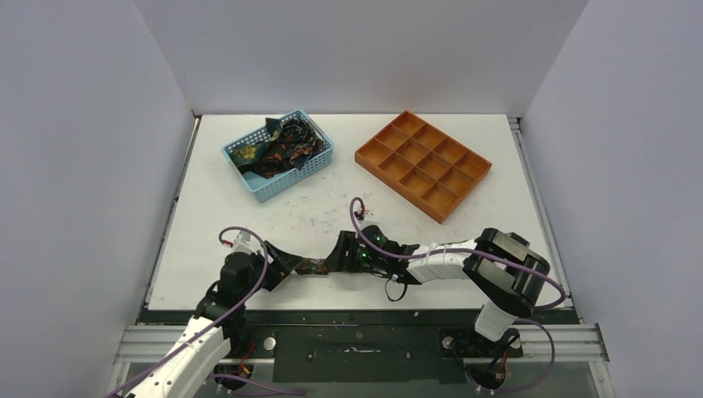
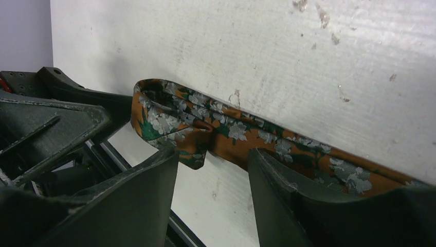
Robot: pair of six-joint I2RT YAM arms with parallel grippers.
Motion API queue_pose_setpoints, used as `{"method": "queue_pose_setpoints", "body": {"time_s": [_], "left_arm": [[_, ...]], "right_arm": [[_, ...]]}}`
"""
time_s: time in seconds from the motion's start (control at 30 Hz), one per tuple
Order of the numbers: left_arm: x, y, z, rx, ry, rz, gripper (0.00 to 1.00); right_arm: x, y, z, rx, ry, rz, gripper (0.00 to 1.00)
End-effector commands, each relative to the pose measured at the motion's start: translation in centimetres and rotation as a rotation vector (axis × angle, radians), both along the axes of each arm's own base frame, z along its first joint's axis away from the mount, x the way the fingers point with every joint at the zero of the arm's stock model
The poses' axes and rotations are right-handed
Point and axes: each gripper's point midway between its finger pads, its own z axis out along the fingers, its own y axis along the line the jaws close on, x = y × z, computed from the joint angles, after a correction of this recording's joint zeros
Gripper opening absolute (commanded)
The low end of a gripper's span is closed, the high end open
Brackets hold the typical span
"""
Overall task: Roll the ties
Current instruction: Roll the tie at the center of the board.
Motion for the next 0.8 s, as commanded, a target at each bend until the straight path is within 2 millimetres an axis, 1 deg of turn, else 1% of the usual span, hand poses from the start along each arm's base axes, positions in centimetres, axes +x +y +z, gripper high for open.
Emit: {"method": "queue_pose_setpoints", "body": {"time_s": [0.0, 0.17, 0.3, 0.37, 0.47, 0.57, 0.77], "left_arm": [[0.6, -0.4, 1.3, -0.034, -0.053, -0.006, 0.67], [0.5, -0.5, 1.2, -0.036, -0.051, -0.014, 0.66], [0.4, -0.5, 1.1, -0.038, -0.047, -0.018, 0.66], [0.4, -0.5, 1.0, -0.038, -0.045, -0.02, 0.66], [0.3, -0.6, 1.0, -0.038, -0.043, -0.022, 0.66], [0.3, -0.6, 0.9, -0.038, -0.042, -0.022, 0.66], [0.2, -0.5, 0.6, -0.036, -0.036, -0.02, 0.66]], "right_arm": [[0.4, 1.5, 3.0, 0.129, -0.045, -0.068, 0.52], [0.0, 2.4, 2.3, 0.139, -0.027, -0.061, 0.5], [0.0, 3.0, 1.6, 0.111, -0.029, -0.047, 0.48], [0.1, 3.1, 1.1, 0.095, -0.022, -0.043, 0.47], [0.2, 3.4, 0.8, 0.092, -0.02, -0.041, 0.44], [0.3, 3.6, 0.7, 0.088, -0.024, -0.032, 0.38], [0.1, 4.5, 1.1, 0.095, -0.048, 0.024, 0.2]]}}
